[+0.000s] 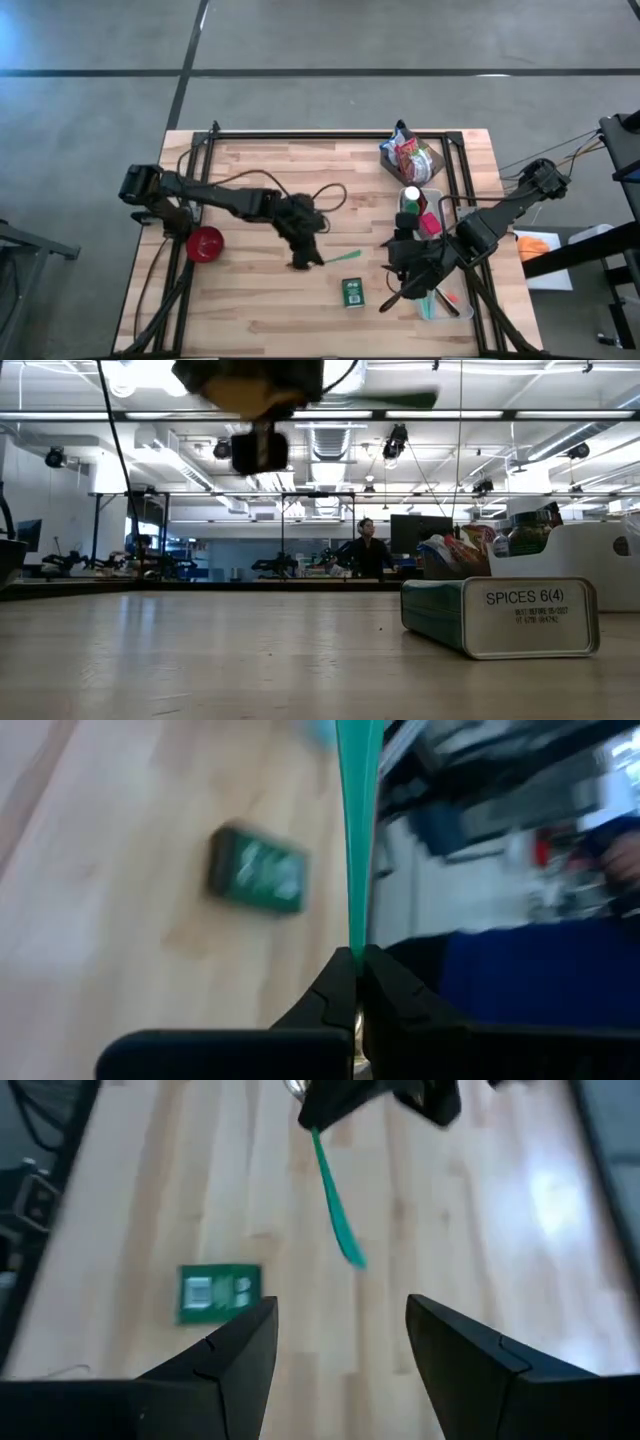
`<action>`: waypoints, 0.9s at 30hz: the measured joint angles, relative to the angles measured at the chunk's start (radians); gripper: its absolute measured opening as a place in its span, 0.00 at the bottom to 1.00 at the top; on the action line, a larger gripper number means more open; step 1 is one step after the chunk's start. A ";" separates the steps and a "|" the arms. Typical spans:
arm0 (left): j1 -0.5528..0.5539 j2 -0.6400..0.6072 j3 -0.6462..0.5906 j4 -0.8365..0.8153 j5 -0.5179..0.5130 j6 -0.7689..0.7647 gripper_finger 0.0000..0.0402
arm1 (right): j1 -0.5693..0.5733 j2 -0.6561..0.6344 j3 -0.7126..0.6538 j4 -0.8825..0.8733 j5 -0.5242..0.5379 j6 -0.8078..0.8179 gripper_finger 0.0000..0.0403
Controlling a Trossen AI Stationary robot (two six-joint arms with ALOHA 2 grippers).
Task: Pick & Place Food Item
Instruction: Put the green spoon into the transparent bin
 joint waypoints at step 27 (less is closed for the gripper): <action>0.074 0.039 0.158 0.148 0.048 -0.262 0.00 | -0.106 0.189 0.219 -0.058 0.160 -0.509 0.53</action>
